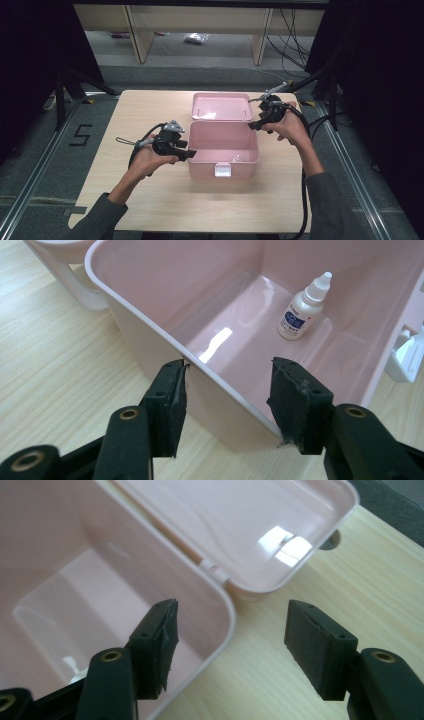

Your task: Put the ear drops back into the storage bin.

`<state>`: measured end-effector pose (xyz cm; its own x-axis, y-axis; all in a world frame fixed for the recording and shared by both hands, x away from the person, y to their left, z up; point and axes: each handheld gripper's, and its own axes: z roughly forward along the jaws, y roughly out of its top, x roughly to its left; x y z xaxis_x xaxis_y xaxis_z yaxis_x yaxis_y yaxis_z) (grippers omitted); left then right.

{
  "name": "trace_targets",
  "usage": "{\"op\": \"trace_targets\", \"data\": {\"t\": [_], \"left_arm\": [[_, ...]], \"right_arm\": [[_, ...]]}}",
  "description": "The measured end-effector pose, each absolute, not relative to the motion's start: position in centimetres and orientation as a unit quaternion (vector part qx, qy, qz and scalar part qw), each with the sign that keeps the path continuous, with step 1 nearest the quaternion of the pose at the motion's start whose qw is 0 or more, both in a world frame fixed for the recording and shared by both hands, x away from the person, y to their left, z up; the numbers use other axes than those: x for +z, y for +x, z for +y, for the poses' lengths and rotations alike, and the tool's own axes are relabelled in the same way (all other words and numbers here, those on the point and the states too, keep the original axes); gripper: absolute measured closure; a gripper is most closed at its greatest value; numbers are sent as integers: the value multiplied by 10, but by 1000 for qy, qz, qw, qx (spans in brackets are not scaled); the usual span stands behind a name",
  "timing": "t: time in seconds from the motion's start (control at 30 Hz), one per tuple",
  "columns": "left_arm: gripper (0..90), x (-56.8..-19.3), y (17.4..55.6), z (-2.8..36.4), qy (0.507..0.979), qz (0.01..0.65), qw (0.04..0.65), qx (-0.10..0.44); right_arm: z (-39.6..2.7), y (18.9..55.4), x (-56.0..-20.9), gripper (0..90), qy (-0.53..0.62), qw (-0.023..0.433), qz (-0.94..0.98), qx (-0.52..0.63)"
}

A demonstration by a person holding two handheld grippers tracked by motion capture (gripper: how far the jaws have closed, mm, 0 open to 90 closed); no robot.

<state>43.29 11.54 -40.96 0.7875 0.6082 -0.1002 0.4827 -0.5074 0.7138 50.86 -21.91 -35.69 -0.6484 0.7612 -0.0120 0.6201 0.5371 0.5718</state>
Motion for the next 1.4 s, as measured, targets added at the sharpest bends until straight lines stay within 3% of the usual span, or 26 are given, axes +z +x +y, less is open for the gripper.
{"op": "trace_targets", "data": {"t": [0.67, 1.4], "left_arm": [[492, -410, 433, 116, 864, 317, 382, 83], [482, -410, 431, 114, 866, 314, 381, 80]], "right_arm": [[-239, 553, -377, 477, 468, 164, 809, 315], [-228, 581, -388, 533, 497, 186, 786, 318]]}}
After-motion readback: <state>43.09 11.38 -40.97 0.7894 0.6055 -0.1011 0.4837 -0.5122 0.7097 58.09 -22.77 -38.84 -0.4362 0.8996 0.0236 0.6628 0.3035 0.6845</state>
